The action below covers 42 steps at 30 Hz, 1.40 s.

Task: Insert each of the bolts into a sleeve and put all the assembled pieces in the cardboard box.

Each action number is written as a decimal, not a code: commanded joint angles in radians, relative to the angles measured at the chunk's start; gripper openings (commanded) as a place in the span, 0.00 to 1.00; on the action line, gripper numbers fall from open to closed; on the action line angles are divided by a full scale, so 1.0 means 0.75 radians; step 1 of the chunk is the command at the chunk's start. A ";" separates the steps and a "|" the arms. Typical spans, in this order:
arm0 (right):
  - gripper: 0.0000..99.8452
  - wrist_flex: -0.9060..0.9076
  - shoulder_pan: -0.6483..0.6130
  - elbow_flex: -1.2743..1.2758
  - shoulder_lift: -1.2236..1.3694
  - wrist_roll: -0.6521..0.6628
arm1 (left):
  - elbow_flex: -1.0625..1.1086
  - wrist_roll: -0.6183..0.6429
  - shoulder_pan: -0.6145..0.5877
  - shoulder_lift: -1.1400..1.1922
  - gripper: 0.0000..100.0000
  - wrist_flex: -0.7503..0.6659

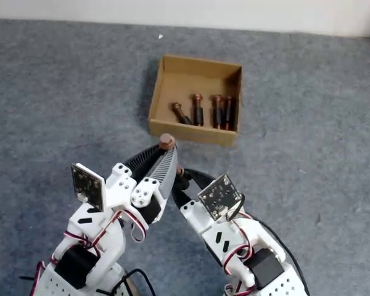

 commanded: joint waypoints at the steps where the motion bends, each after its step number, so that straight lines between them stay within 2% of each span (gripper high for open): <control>1: 0.01 -0.040 -0.007 -0.015 -0.015 0.008 | -0.007 -0.023 -0.015 -0.009 0.00 0.037; 12: 0.01 -0.042 0.066 -0.015 -0.015 0.006 | 0.079 -0.025 0.077 -0.009 0.01 0.098; 14: 0.01 -0.042 0.069 -0.015 -0.015 0.004 | 0.071 -0.025 0.079 -0.009 0.03 0.155; 20: 0.01 -0.042 0.071 -0.015 -0.015 0.004 | -0.017 -0.025 0.085 -0.009 0.21 0.428; 27: 0.01 -0.038 0.075 -0.011 -0.015 0.004 | -0.140 -0.025 0.075 -0.009 0.21 0.571; 31: 0.01 -0.044 0.142 0.032 -0.015 0.004 | -0.202 -0.182 0.073 -0.009 0.21 0.655; 35: 0.01 -0.044 0.195 0.036 -0.015 0.004 | -0.208 -0.233 -0.009 -0.009 0.21 0.694; 40: 0.01 -0.040 0.216 0.036 -0.013 0.004 | -0.175 -0.233 -0.240 -0.009 0.21 0.689; 42: 0.01 -0.040 0.216 0.036 -0.009 0.004 | -0.134 -0.231 -0.330 -0.009 0.18 0.689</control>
